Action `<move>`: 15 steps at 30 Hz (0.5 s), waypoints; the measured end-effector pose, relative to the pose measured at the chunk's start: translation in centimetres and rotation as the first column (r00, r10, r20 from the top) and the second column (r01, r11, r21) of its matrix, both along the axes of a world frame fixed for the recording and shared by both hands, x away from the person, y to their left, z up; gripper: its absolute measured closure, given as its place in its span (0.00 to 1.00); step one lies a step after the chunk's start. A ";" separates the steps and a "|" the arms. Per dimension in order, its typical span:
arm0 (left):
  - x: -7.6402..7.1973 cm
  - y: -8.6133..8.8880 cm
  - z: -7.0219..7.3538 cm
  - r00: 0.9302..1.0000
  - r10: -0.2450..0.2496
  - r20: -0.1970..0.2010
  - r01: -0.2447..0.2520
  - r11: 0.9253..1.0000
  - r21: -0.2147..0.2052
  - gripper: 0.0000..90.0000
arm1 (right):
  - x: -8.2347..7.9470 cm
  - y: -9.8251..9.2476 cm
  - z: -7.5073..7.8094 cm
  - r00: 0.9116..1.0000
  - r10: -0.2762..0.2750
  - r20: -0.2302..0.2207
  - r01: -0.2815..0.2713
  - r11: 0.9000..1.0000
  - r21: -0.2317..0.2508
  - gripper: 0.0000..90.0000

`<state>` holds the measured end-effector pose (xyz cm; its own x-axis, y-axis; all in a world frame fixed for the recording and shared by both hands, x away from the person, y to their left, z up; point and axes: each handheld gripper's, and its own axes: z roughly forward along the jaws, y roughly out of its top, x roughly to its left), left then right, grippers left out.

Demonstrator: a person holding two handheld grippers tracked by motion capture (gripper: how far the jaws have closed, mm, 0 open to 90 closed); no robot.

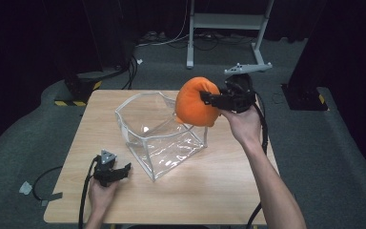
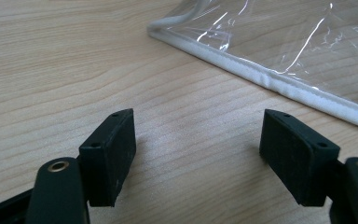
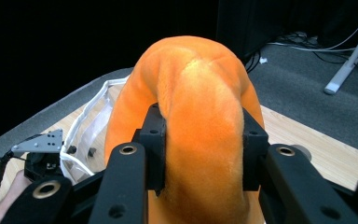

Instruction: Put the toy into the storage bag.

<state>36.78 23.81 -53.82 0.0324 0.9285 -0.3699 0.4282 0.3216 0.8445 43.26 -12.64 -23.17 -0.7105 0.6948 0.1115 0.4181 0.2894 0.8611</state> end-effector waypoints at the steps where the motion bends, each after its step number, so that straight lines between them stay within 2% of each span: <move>1: -0.4 0.8 0.1 0.995 -0.084 -0.050 0.088 0.992 0.089 0.30 | 0.1 0.2 0.0 1.000 0.001 -0.001 -0.001 1.000 0.000 0.71; 2: 0.1 -0.1 0.0 1.000 0.011 0.007 -0.011 1.000 -0.015 0.30 | 0.1 0.4 0.0 1.000 0.004 -0.001 -0.004 1.000 0.000 0.71; 3: -0.4 0.8 0.1 0.995 -0.084 -0.050 0.089 0.992 0.089 0.30 | 0.2 0.6 0.0 1.000 0.006 -0.001 -0.006 1.000 0.001 0.71; 4: 0.1 -0.1 0.0 1.000 0.011 0.007 -0.011 1.000 -0.016 0.30 | 0.3 0.8 0.0 1.000 0.007 -0.003 -0.007 1.000 0.003 0.71; 5: -0.4 0.8 0.1 0.995 -0.084 -0.050 0.088 0.992 0.089 0.30 | 0.4 1.0 0.0 1.000 0.010 -0.003 -0.010 1.000 0.004 0.71; 10: -0.4 0.8 0.1 0.995 -0.085 -0.050 0.089 0.992 0.089 0.30 | 0.9 2.0 -0.2 1.000 0.015 -0.009 -0.015 1.000 -0.002 0.71; 11: 0.1 -0.1 0.0 1.000 0.010 0.008 -0.010 1.000 -0.016 0.30 | 1.0 2.2 -0.3 1.000 0.016 -0.011 -0.016 1.000 -0.004 0.71; 12: -0.4 0.8 0.1 0.995 -0.084 -0.049 0.089 0.992 0.088 0.30 | 1.1 2.4 -0.3 1.000 0.016 -0.012 -0.017 1.000 -0.006 0.71; 13: -0.4 0.8 0.1 0.995 -0.084 -0.050 0.089 0.992 0.088 0.30 | 1.2 2.6 -0.4 1.000 0.017 -0.014 -0.017 1.000 -0.006 0.71; 14: -0.3 0.5 0.1 0.998 -0.061 -0.032 0.063 0.996 0.058 0.30 | 1.2 2.8 -0.4 1.000 0.018 -0.012 -0.018 1.000 -0.008 0.71; 15: -0.4 0.8 0.1 0.995 -0.082 -0.049 0.086 0.993 0.085 0.30 | 1.3 3.1 -0.4 1.000 0.018 -0.012 -0.019 1.000 -0.010 0.71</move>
